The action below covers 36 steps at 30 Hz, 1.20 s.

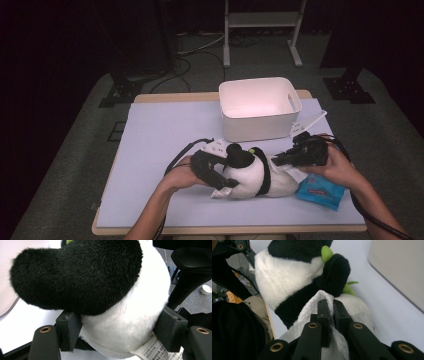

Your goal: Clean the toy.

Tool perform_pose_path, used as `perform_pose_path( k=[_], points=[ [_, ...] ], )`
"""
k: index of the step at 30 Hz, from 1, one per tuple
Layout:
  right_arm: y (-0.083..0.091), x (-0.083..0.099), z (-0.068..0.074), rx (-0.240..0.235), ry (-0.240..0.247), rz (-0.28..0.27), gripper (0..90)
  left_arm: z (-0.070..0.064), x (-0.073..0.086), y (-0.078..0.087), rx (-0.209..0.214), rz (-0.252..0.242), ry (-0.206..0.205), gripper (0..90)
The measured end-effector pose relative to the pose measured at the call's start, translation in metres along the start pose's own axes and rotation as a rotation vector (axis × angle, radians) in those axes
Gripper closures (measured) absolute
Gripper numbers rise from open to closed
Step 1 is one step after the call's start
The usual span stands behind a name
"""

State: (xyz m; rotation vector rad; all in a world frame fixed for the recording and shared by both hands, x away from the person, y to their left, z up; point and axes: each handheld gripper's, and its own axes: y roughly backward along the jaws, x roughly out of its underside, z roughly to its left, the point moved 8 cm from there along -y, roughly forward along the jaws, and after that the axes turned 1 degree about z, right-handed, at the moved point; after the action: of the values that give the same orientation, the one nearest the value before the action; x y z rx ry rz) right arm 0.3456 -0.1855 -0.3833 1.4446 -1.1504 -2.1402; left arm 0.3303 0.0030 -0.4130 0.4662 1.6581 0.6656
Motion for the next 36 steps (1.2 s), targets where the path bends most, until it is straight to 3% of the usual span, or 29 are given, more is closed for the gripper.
perform_pose_path(
  k=[6,13,19,26,36],
  points=[
    [-0.005,-0.014,0.007,0.0,0.033,0.02,84.9,0.003,0.005,0.012,-0.007,-0.007,0.007,30.2],
    [-0.026,-0.039,0.02,-0.002,0.11,0.078,84.8,0.006,0.006,0.022,-0.034,0.005,-0.014,30.5],
    [-0.033,-0.053,0.021,-0.025,0.111,0.061,84.7,0.011,0.013,0.033,-0.05,-0.005,-0.005,30.6],
    [-0.024,-0.041,0.013,0.007,0.098,0.08,84.5,0.013,0.02,0.032,-0.046,-0.016,0.013,30.5],
    [-0.006,-0.015,-0.003,0.029,0.018,0.056,84.5,0.011,0.02,0.03,-0.045,-0.013,0.012,30.5]
  ],
)
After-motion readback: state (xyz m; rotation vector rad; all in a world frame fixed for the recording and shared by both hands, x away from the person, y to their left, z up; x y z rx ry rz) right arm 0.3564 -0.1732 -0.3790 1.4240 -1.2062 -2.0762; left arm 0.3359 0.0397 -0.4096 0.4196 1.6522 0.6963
